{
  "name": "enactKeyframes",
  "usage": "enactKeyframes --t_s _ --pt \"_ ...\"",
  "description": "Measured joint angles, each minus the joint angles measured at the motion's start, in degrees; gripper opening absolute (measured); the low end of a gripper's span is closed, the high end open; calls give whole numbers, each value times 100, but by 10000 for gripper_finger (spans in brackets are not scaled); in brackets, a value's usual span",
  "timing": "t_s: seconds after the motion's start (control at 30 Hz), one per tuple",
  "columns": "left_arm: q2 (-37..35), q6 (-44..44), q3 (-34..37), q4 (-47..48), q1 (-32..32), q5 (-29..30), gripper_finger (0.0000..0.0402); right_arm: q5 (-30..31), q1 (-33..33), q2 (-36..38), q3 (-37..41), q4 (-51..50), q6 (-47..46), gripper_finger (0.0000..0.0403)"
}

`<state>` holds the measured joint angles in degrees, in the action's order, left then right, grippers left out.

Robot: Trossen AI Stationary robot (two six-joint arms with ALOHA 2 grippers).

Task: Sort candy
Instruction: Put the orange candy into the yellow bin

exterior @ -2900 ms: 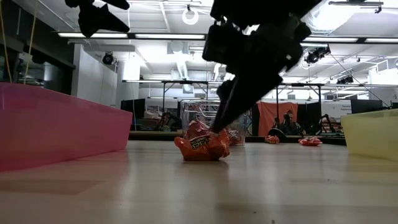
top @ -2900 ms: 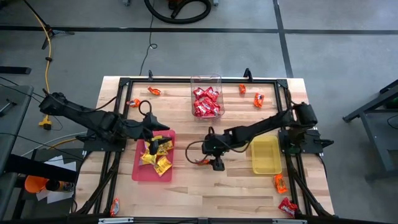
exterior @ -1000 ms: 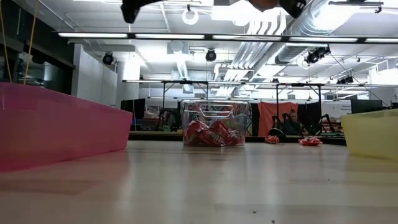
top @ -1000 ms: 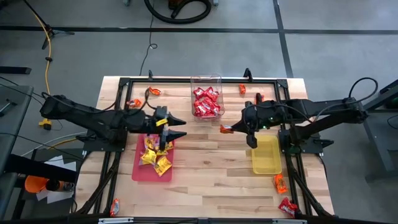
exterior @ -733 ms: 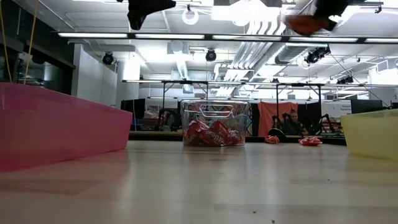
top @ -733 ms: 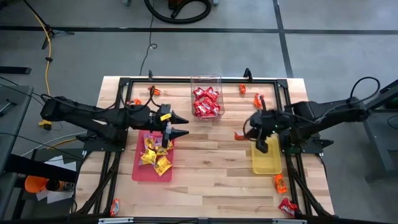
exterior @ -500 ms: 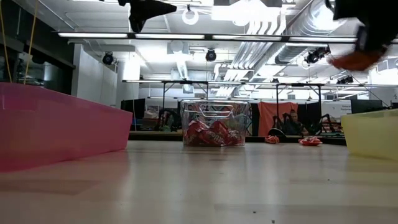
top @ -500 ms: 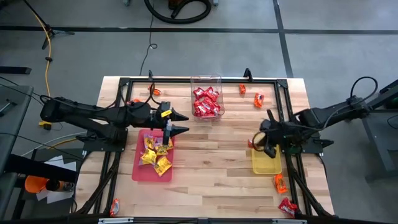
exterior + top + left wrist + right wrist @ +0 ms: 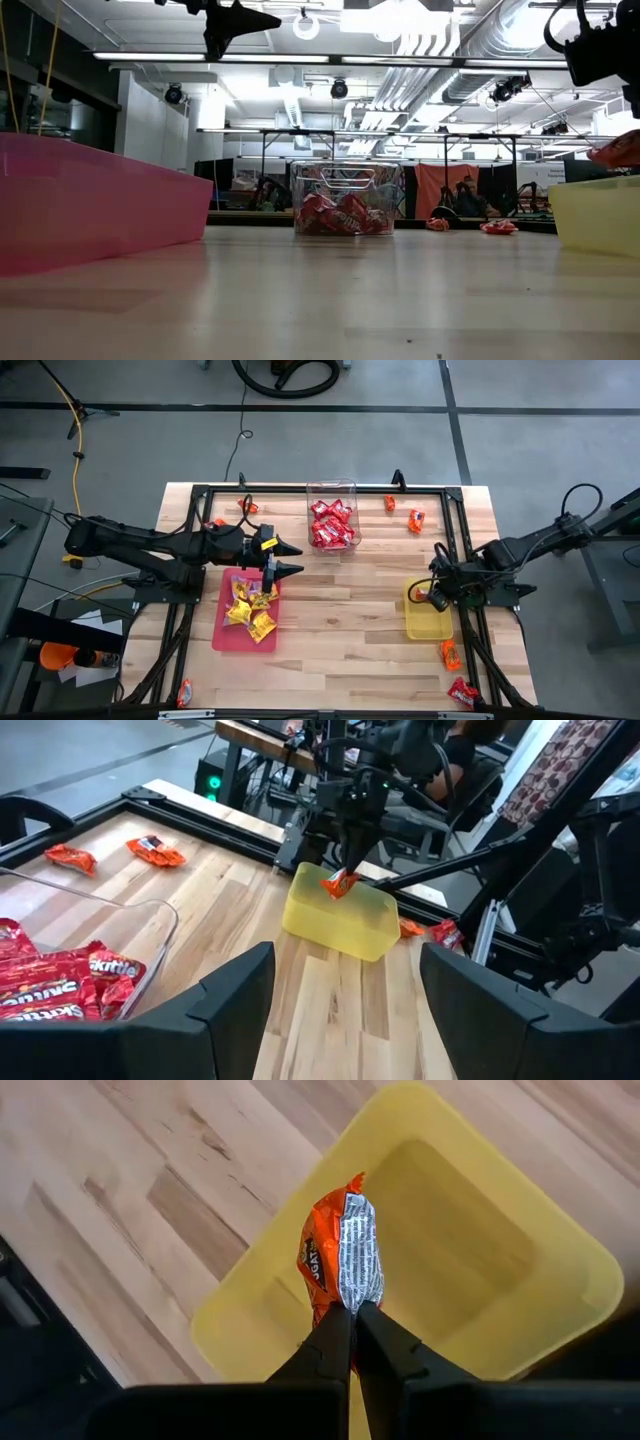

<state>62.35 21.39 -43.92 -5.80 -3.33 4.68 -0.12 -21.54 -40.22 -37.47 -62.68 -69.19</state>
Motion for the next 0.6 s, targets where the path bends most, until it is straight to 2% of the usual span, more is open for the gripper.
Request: enactKeyframes --t_s 0.13,0.27,0.43,0.6 --pt "0 -5 0 23 0 3 239 -17 7 -92 0 -41 -206 17" --pt "0 -50 0 46 0 3 239 -198 7 -231 0 -25 -303 81" --pt "0 -50 0 70 0 3 239 -729 10 -373 -2 155 -37 168" --pt "-64 -50 2 52 0 3 239 -990 83 -328 0 879 -91 217"
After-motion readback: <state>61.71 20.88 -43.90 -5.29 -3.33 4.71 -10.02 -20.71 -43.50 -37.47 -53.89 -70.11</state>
